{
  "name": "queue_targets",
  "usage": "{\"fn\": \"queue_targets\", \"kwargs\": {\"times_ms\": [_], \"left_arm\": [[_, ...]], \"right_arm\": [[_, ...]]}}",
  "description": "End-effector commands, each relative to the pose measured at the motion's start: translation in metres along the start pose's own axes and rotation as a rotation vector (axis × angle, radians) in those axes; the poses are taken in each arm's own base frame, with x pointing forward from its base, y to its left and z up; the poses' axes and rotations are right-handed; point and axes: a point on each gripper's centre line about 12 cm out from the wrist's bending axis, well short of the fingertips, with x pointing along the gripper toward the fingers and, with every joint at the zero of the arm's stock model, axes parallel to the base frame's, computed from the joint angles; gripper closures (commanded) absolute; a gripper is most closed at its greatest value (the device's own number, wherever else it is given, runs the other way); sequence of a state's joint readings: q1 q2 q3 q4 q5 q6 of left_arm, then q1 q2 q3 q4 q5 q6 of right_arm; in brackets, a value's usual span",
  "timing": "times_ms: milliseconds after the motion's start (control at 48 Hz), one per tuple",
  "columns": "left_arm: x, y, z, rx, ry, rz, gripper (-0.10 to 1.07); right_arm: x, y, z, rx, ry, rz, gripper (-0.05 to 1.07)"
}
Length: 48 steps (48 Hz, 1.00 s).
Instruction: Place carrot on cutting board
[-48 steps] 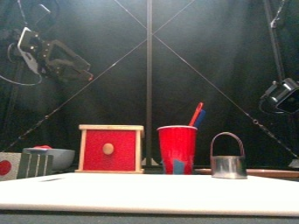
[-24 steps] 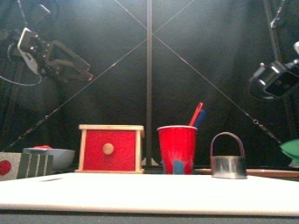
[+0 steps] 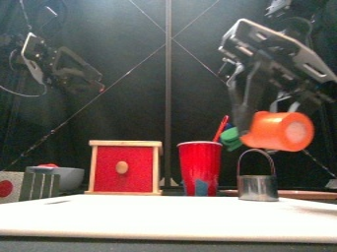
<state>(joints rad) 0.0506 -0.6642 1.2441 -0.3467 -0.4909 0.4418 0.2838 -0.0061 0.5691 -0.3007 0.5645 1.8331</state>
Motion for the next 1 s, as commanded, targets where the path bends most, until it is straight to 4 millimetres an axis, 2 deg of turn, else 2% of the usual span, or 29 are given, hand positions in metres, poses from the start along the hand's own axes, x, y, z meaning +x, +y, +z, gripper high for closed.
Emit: {"fn": "queue_targets", "kwargs": {"times_ms": [0,125,271,583,854,979], "left_arm": [[0.002,0.002,0.005,-0.001,-0.018,0.011,0.08],[0.001,0.004,0.002,0.0,-0.011,0.018,0.08],[0.0,0.005,0.0,-0.001,-0.006,0.021,0.08],[0.0,0.005,0.001,0.002,-0.008,0.021,0.08],[0.0,0.005,-0.001,0.003,-0.001,0.022,0.08],[0.0,0.004,-0.001,0.004,-0.002,0.019,0.08]], "right_arm": [[0.001,0.024,0.007,0.021,0.0,0.071,0.28],[0.02,0.041,0.015,0.042,-0.006,0.089,0.28],[0.036,0.048,0.025,0.067,-0.017,0.08,0.28],[0.059,0.043,0.034,0.108,-0.02,0.054,0.27],[0.07,0.042,0.036,0.132,-0.007,0.05,0.11],[0.069,0.043,0.037,0.125,-0.01,0.052,0.09]]}}
